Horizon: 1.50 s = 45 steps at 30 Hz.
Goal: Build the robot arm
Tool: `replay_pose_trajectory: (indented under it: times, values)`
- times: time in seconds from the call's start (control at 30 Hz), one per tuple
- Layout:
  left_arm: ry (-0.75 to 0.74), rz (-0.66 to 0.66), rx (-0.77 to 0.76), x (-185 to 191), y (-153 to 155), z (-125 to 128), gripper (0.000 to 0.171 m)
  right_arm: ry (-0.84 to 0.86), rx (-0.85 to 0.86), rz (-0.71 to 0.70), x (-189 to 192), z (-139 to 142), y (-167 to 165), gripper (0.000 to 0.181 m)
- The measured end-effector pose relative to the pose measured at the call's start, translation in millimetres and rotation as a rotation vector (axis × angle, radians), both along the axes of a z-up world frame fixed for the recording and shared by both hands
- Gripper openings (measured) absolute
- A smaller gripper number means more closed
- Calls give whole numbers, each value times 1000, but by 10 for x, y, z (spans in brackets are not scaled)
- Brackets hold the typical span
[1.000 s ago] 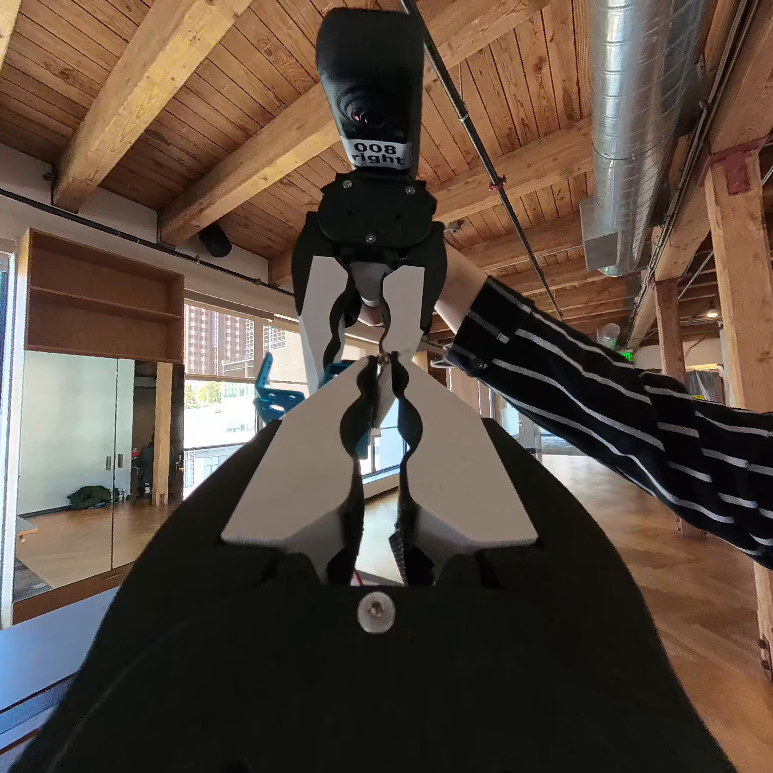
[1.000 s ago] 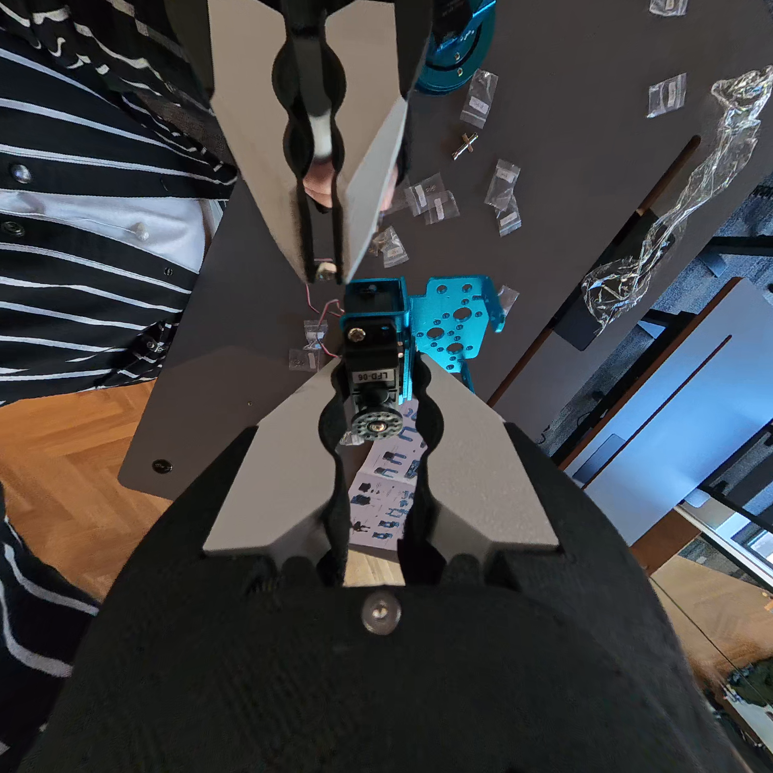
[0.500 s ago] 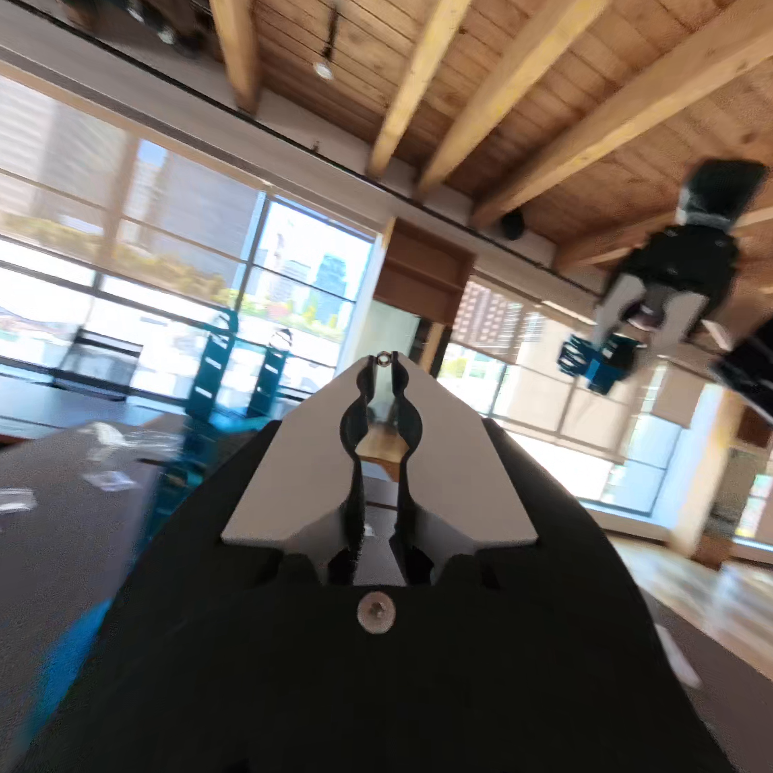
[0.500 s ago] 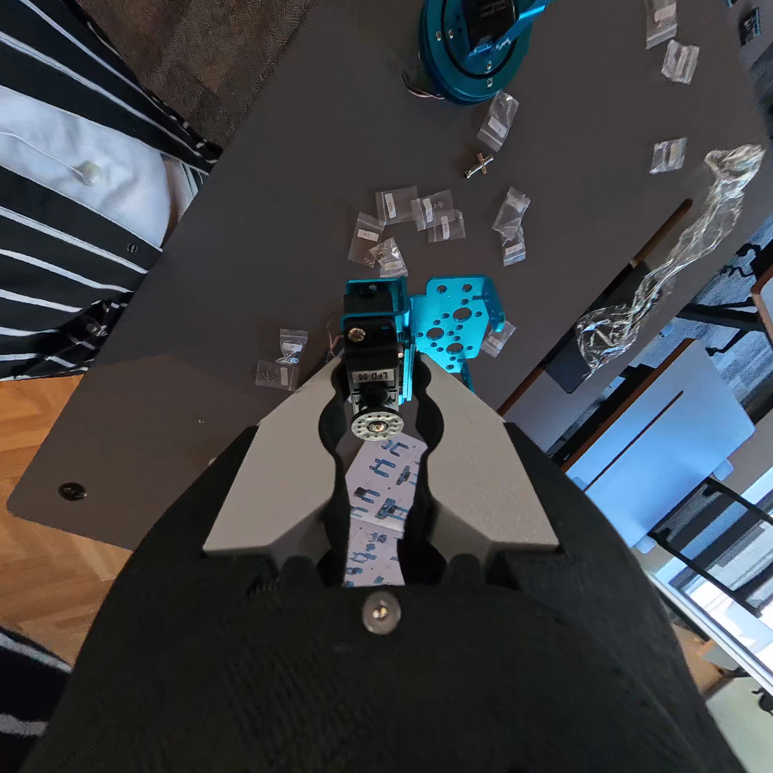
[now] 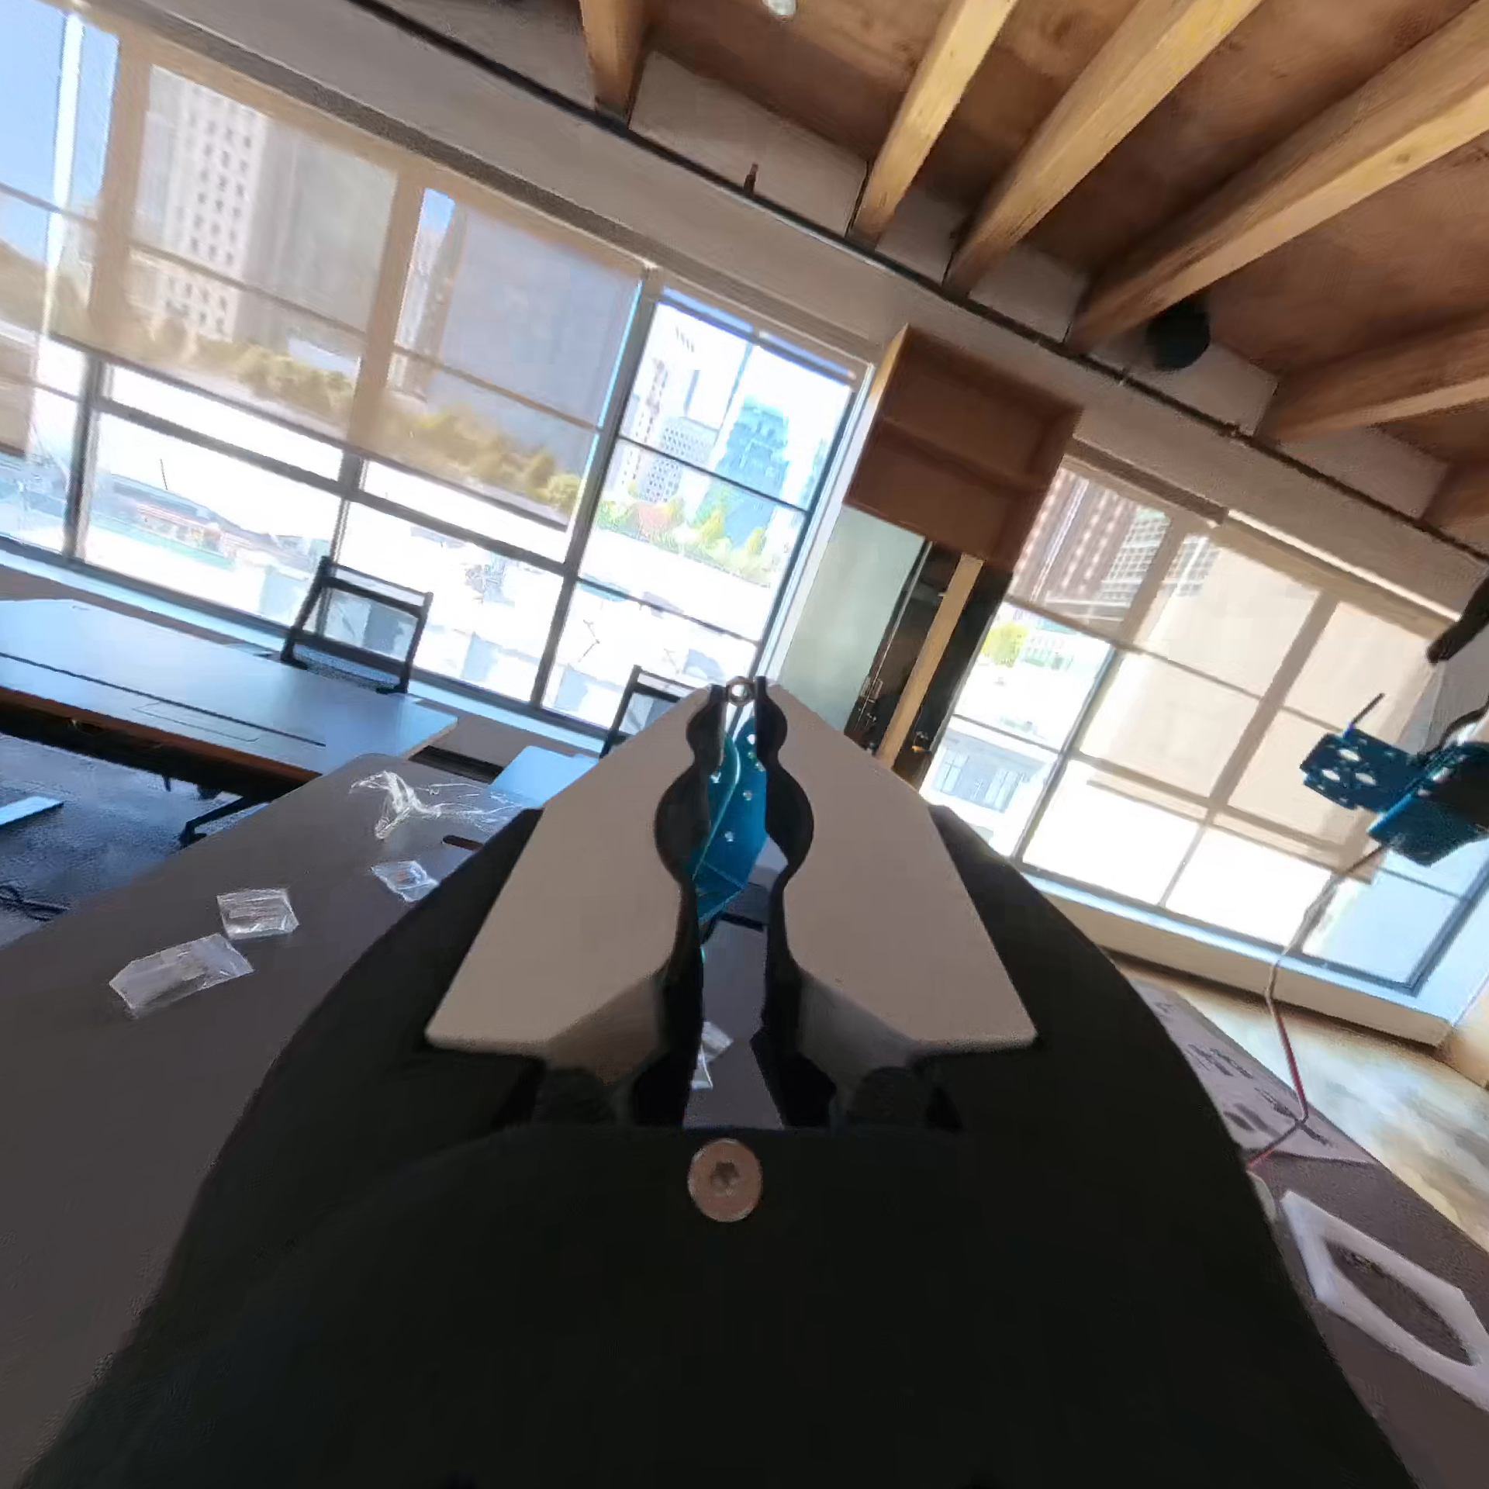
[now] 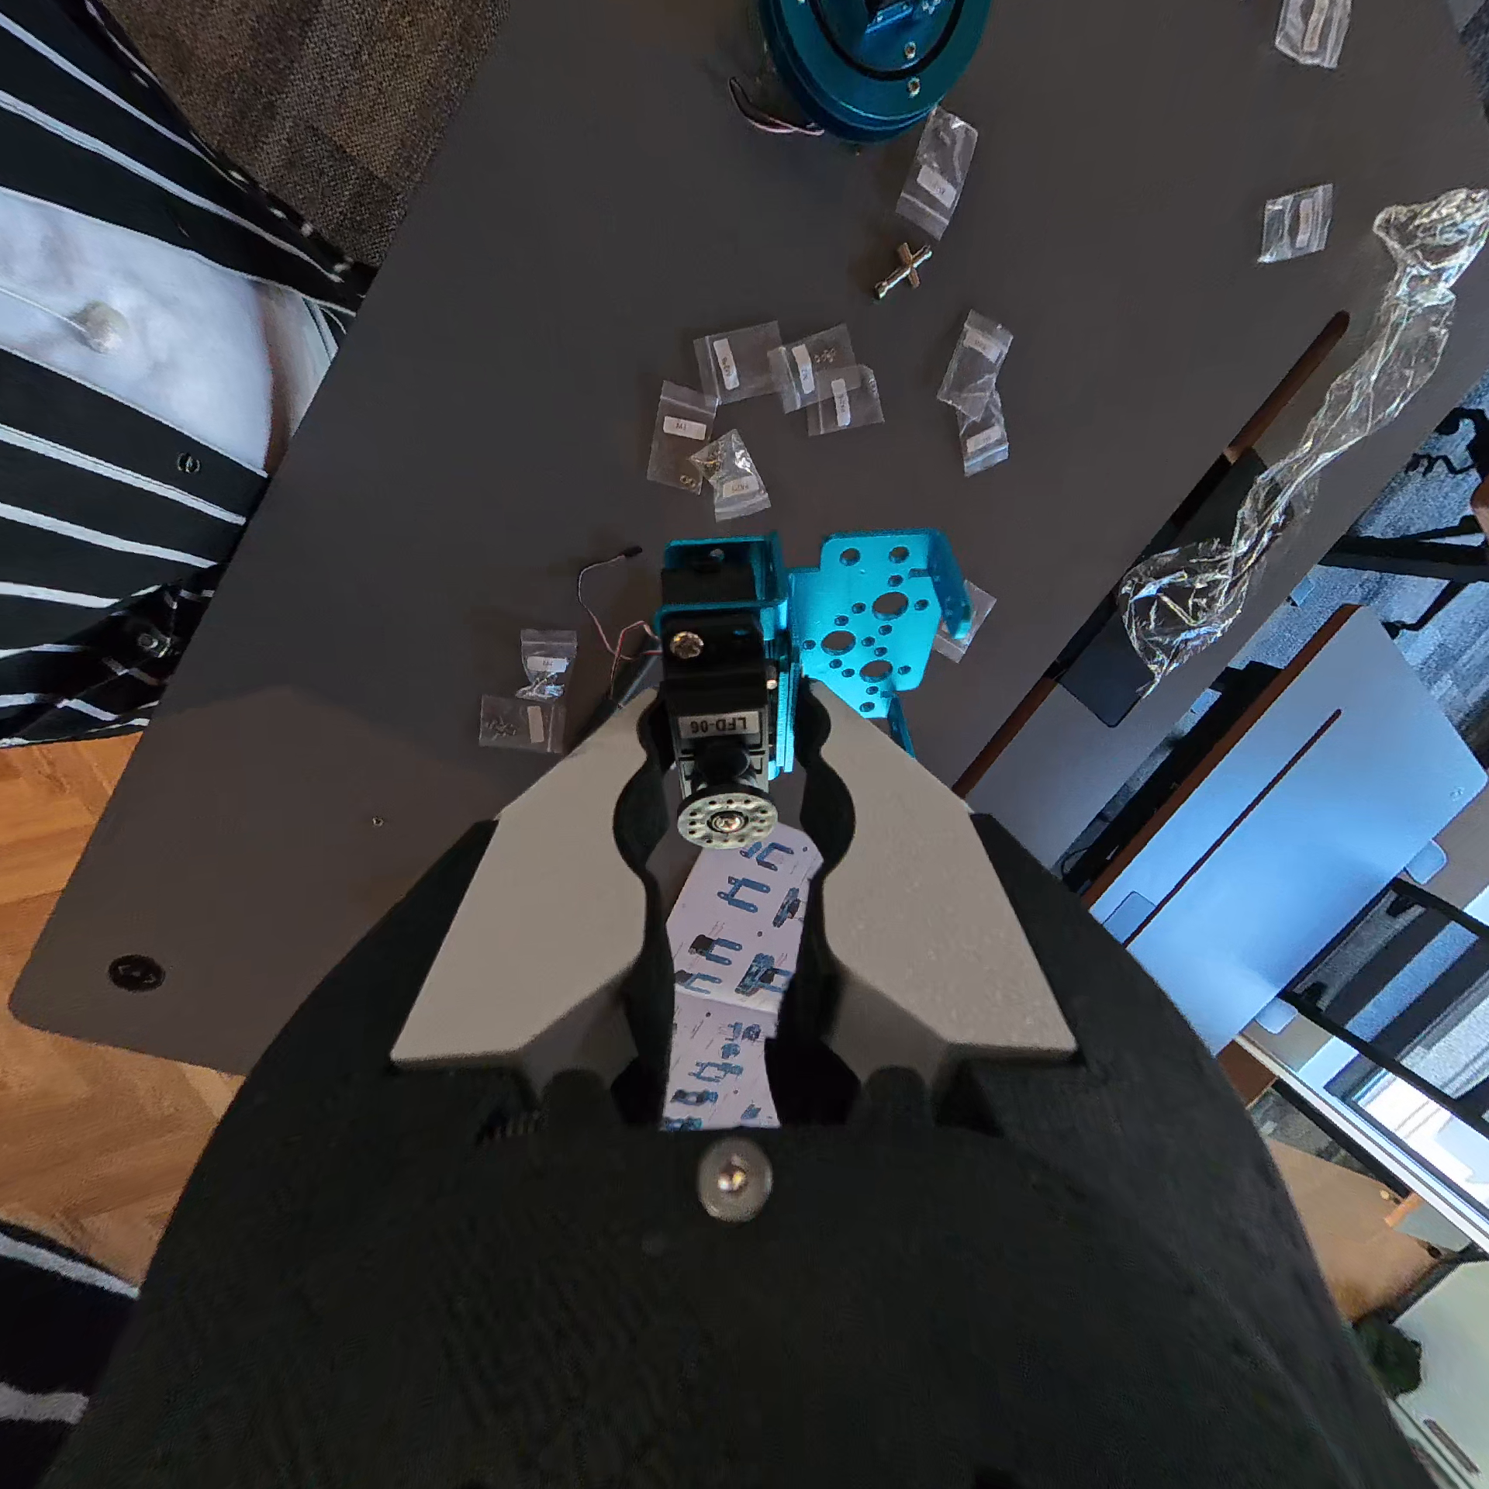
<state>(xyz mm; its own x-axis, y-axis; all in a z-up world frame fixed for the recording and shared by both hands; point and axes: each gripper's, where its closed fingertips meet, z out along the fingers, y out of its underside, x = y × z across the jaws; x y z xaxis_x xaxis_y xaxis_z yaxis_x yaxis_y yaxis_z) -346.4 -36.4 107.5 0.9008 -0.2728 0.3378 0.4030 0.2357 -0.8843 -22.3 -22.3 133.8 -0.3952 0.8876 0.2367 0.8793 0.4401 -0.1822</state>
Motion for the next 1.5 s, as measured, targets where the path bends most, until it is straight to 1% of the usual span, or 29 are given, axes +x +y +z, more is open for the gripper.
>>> replay_pose_trajectory:
  times: [0.07, 0.13, 0.23, 0.3, 0.37, 0.47, 0.53, 0.57, 0.63, 0.73, 0.8, 0.87, 0.97, 1.03, 1.1, 1.17, 1.23, 1.3, 1.33, 1.4, 1.5]
  values:
    - [9, -17, 11, 52, -4, -7, 4, 4, 6, -10, 35, 20, 19, 28]
    - [-7, -66, 36, 148, -36, 24, 3, 16, 4, -20, 58, 34, 33, 28]
    - [-35, -179, 57, 461, -129, 79, 4, 41, 4, -16, 73, 47, 36, 28]
    - [-52, -339, 29, 870, -174, 56, 4, 69, 0, -2, 67, 56, 18, 28]
    - [-81, -549, -6, 1366, -252, 25, 5, 106, 0, 11, 47, 73, 3, 28]
    - [-157, -833, -15, 1987, -477, 74, 4, 199, 45, 50, -15, 110, -14, 28]
    - [-193, -963, -12, 2235, -617, 124, 4, 278, 60, 76, -59, 117, -67, 28]
    - [-188, -1001, -12, 2325, -677, 140, 4, 321, 64, 87, -77, 119, -99, 28]
    - [-144, -1030, -10, 2457, -764, 161, 4, 418, 33, 89, -109, 131, -181, 28]
    - [-82, -1039, 16, 2554, -858, 215, 4, 578, -37, 105, -155, 186, -361, 28]
    - [-53, -1051, 21, 2624, -938, 247, 4, 676, -27, 117, -166, 238, -440, 28]
    - [-22, -1047, 25, 2680, -981, 228, 4, 762, 17, 122, -165, 298, -490, 28]
    - [21, -1037, 32, 2747, -1049, 173, 4, 901, 150, 107, -147, 456, -510, 28]
    - [37, -1031, 34, 2771, -1083, 127, 5, 964, 225, 108, -117, 532, -579, 27]
    - [49, -1023, 36, 2778, -1105, 85, 4, 996, 295, 119, -89, 556, -661, 27]
    - [59, -1008, 36, 2775, -1093, 59, 4, 976, 346, 129, -66, 513, -706, 27]
    - [64, -1010, 30, 2796, -1069, 60, 4, 935, 332, 101, -41, 429, -690, 27]
    - [63, -1022, 5, 2834, -1051, 35, 5, 851, 288, 24, 15, 204, -645, 28]
    - [64, -1023, -18, 2848, -1039, -11, 5, 836, 275, -10, 32, 66, -647, 28]
    - [66, -1027, -74, 2876, -1037, -188, 5, 783, 176, -133, 34, -386, -673, 27]
    - [72, -1024, -152, 2885, -1050, -621, 5, 721, 180, -275, -15, -1141, -641, 27]
